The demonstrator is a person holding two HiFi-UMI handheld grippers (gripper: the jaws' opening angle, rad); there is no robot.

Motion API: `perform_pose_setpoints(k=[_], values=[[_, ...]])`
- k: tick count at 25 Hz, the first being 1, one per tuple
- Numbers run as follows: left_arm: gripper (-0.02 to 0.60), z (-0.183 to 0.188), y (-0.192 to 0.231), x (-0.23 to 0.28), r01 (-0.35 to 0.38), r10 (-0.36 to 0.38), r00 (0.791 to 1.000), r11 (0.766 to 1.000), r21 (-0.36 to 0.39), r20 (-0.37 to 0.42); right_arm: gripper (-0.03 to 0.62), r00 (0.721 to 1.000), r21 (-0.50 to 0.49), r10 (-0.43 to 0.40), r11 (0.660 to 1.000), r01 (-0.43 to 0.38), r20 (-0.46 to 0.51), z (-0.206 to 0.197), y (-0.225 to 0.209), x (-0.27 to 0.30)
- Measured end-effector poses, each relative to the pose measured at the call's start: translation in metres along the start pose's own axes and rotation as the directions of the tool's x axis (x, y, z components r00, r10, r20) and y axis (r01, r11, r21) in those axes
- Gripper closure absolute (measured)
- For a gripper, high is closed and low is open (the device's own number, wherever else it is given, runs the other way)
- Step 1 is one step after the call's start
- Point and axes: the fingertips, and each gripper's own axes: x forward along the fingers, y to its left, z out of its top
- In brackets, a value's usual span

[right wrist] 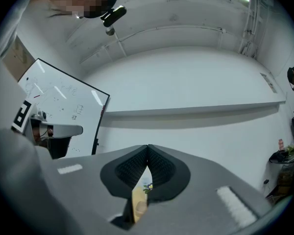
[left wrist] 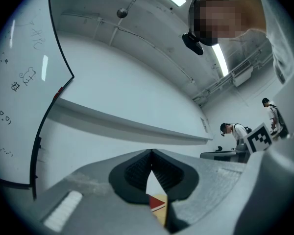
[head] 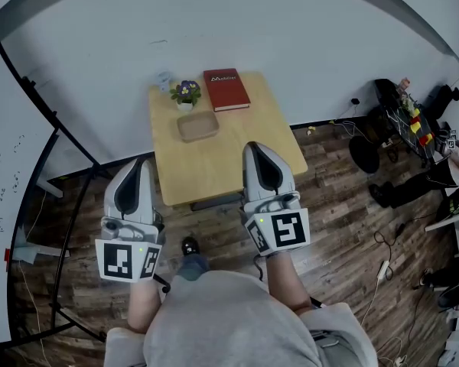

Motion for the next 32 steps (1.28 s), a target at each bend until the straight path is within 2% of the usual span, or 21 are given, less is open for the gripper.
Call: perform_pose_setpoints(k=[13,32], values=[[0.577,-0.017,0.055,0.059,0.029,-0.029,1.000,0.999,-0.020,0.000,0.592,1.000,-0.012,-0.018,1.000,0.018,-0.013,-0.017,-0.004,0.077],[0.577,-0.034,0.118,0.109,0.089,-0.089,0.996,0.996,-0.024,0.015,0.593,0.995,-0.013,-0.095,0.995,0.095,0.003,-0.036,-0.001,0.144]])
